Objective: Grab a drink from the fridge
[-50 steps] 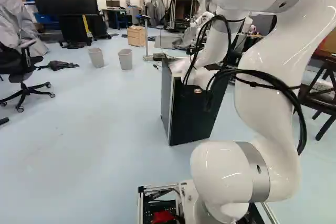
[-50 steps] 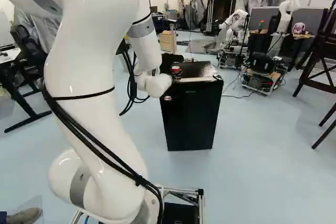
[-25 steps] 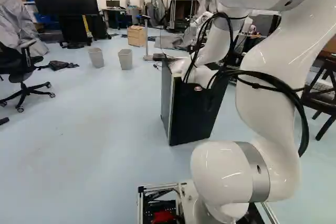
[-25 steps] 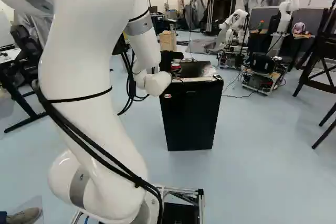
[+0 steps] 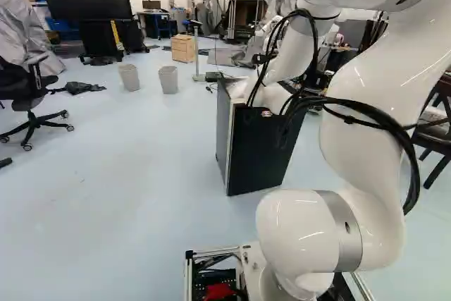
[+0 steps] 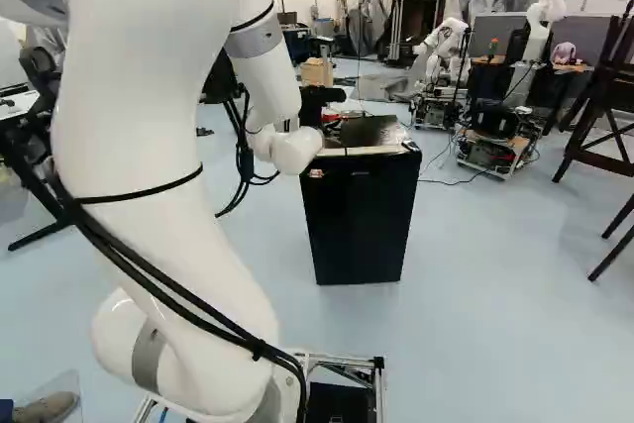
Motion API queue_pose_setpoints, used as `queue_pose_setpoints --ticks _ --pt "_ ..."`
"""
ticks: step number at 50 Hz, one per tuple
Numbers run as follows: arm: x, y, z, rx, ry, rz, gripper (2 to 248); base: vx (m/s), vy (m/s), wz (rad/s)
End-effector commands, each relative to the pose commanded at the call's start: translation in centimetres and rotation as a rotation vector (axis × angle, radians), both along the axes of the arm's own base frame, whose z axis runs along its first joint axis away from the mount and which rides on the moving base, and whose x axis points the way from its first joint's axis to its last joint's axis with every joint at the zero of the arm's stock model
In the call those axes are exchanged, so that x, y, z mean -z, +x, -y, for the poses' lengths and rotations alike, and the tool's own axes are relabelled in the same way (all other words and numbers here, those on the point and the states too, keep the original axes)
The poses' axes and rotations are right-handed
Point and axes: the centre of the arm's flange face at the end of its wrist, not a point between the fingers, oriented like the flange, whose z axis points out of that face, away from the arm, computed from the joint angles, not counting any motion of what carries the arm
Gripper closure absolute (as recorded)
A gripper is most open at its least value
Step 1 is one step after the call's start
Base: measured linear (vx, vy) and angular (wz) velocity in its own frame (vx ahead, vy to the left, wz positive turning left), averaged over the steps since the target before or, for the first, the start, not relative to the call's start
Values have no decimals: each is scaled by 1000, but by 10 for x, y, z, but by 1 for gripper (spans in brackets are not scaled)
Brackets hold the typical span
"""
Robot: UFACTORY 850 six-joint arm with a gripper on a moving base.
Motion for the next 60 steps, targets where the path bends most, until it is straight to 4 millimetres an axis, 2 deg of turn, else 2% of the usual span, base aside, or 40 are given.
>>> queue_pose_setpoints --ticks 15,33,60 --pt "-14 0 0 0 -4 29 156 0 0 0" --pt "-14 -5 -2 -3 -5 25 156 0 0 0" --pt "-9 -35 -17 -24 -5 -13 156 0 0 0"
